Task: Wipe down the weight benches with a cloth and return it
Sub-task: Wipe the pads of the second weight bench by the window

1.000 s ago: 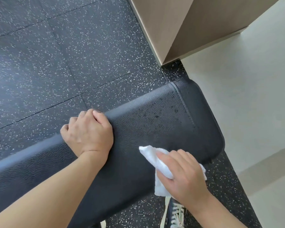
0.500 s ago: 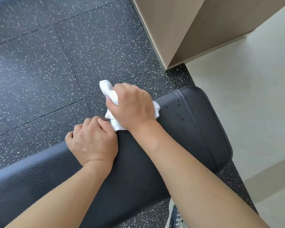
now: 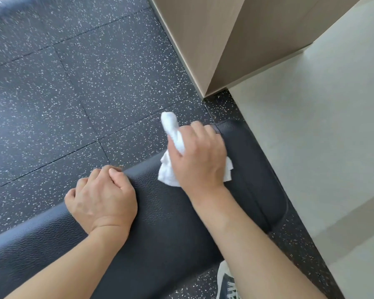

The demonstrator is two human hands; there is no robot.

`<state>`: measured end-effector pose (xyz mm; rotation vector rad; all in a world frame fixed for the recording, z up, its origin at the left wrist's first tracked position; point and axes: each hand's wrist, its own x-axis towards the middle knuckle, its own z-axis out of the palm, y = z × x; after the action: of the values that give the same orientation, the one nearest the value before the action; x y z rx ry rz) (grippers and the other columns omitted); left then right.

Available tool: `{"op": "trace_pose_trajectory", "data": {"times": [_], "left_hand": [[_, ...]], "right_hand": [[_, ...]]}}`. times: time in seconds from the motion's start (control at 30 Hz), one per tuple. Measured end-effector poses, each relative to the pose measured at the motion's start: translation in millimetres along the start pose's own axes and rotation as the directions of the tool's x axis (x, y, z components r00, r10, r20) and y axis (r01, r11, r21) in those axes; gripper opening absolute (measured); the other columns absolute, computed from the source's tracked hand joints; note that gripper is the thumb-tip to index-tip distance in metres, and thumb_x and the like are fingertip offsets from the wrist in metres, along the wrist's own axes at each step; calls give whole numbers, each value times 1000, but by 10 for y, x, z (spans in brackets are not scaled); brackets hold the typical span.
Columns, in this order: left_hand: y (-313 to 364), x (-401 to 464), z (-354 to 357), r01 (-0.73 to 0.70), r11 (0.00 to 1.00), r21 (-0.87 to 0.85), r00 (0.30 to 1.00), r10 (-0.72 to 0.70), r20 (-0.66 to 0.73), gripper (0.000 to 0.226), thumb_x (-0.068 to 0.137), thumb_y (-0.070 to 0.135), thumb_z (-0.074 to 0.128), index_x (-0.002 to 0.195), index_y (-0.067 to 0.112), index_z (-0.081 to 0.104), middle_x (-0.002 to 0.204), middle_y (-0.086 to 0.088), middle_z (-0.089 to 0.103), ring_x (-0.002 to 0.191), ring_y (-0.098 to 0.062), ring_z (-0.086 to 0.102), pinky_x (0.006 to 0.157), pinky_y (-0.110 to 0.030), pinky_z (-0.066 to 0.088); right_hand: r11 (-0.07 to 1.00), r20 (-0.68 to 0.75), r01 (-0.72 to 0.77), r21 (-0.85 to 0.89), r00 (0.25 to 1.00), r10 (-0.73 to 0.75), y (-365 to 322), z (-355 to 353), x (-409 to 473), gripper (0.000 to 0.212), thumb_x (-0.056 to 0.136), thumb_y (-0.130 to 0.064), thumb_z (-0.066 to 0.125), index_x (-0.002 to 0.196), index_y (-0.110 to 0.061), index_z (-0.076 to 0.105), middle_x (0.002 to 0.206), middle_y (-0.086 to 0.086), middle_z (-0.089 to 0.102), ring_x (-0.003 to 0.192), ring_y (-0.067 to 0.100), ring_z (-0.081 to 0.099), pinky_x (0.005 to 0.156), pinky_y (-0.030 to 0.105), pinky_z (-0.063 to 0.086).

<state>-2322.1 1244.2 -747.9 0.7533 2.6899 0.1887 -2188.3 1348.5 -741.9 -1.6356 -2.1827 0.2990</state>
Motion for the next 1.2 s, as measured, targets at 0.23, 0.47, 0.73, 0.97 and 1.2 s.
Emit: {"op": "trace_pose_trajectory", "data": {"times": [0.23, 0.47, 0.73, 0.97, 1.2], "left_hand": [[45, 4, 28, 63, 997, -32, 998, -63, -5, 44, 98, 27, 23, 83, 23, 64, 101, -9, 69, 102, -36, 57, 97, -49, 36], [29, 7, 2, 0, 1000, 7, 999, 0, -43, 54, 97, 34, 19, 101, 22, 72, 106, -11, 70, 102, -38, 58, 99, -50, 35], [31, 19, 25, 25, 1000, -18, 999, -26, -42, 46, 102, 30, 27, 97, 21, 72, 104, -15, 69, 102, -41, 58, 98, -51, 36], [19, 14, 26, 22, 999, -27, 999, -23, -44, 47, 102, 31, 25, 98, 20, 70, 104, -15, 68, 102, -41, 58, 98, -52, 35], [36, -14, 24, -2, 1000, 4, 998, 2, -60, 51, 99, 33, 20, 90, 16, 66, 99, -14, 68, 100, -40, 58, 96, -51, 36]], "right_hand": [[978, 110, 103, 184, 986, -124, -586, 274, -147, 23, 86, -25, 74, 74, -12, 60, 75, 6, 58, 71, 29, 55, 63, 40, 35], [966, -31, 223, 132, 975, -221, 410, -114, -392, 21, 100, -26, 64, 90, -8, 71, 77, 5, 54, 70, 28, 50, 61, 44, 42], [948, 27, 319, -9, 948, -318, 1387, -717, -1194, 12, 101, -24, 62, 105, -13, 61, 81, 0, 43, 67, 22, 35, 56, 38, 39], [980, -36, 186, 70, 982, -183, 365, -41, 119, 16, 89, -27, 70, 87, -12, 65, 79, 3, 61, 70, 26, 54, 62, 36, 36], [977, 139, 212, 12, 968, -211, 48, 195, 472, 17, 92, -31, 67, 87, -17, 60, 79, 0, 61, 73, 25, 57, 62, 34, 29]]}}
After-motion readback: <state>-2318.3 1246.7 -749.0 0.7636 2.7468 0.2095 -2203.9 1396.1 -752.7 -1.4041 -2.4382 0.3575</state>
